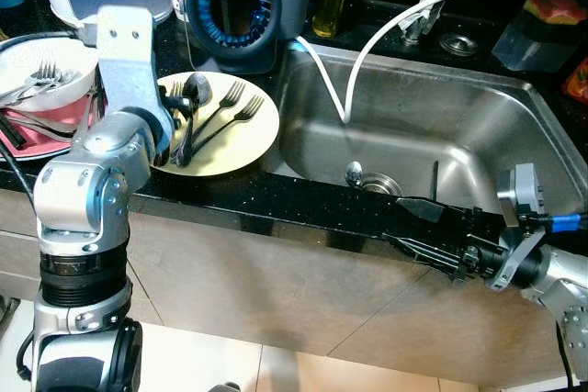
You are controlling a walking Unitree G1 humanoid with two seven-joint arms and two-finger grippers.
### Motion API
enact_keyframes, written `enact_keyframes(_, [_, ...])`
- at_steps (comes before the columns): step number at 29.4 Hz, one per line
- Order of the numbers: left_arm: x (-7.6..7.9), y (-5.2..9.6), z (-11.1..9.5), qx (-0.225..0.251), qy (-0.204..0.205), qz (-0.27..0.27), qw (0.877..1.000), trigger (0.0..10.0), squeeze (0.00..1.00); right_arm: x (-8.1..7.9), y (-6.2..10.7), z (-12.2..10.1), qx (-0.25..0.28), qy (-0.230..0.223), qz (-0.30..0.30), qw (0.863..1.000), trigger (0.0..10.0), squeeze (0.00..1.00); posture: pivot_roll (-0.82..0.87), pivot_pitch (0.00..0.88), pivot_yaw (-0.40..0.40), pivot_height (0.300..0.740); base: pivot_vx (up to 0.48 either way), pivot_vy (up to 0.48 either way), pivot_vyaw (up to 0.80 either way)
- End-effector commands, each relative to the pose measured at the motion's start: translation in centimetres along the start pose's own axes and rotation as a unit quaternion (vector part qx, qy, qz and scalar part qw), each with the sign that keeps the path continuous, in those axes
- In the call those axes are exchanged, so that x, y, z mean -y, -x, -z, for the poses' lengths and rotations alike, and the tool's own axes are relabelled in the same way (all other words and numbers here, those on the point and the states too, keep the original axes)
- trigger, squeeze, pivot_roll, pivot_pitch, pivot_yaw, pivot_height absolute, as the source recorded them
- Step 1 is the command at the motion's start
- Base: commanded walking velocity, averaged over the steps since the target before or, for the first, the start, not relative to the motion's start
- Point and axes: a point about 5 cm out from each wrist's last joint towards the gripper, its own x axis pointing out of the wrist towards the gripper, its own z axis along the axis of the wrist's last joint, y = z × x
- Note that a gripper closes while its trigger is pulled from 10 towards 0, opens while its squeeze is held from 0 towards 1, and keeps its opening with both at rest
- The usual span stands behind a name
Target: Kitchen organization
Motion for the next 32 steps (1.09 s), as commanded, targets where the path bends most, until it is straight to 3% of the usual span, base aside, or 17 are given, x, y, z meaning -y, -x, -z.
enact_keyframes(1, [0.0, -0.3, 1.4, -0.039, -0.001, 0.006, 0.999, 10.0, 0.00, 0.1, 0.1, 0.2, -0.007, 0.002, 0.006, 1.000, 10.0, 0.00, 0.10, 0.109, -0.070, 0.740, 0.000, 0.000, 0.00])
enact_keyframes(16, [-1.0, -0.7, 1.8, -0.059, -0.007, 0.008, 0.998, 10.0, 0.00, -0.2, -0.2, 0.4, -0.014, 0.011, 0.013, 1.000, 10.0, 0.00, 0.09, 0.111, -0.060, 0.740, 0.000, 0.000, 0.00])
enact_keyframes(17, [-1.0, -0.7, 1.7, -0.059, -0.007, 0.009, 0.998, 6.8, 0.00, -0.2, -0.2, 0.4, -0.015, 0.011, 0.013, 1.000, 10.0, 0.00, 0.09, 0.114, -0.059, 0.740, 0.000, 0.000, 0.00])
enact_keyframes(18, [-1.0, -0.7, 1.7, -0.059, -0.007, 0.010, 0.998, 6.8, 0.00, -0.2, -0.2, 0.4, -0.015, 0.011, 0.014, 1.000, 10.0, 0.00, 0.09, 0.114, -0.059, 0.740, 0.000, 0.000, 0.00])
enact_keyframes(19, [-1.0, -0.8, 1.7, -0.058, -0.005, 0.010, 0.998, 0.0, 0.00, -0.2, -0.2, 0.4, -0.015, 0.012, 0.015, 1.000, 10.0, 0.00, 0.09, 0.116, -0.057, 0.740, 0.000, 0.000, 0.00])
enact_keyframes(32, [-1.0, -0.7, 1.8, -0.062, -0.004, 0.012, 0.998, 0.0, 0.00, -0.1, -0.2, 0.5, -0.021, 0.018, 0.027, 0.999, 10.0, 0.00, 0.09, 0.125, -0.059, 0.740, 0.000, 0.000, 0.00])
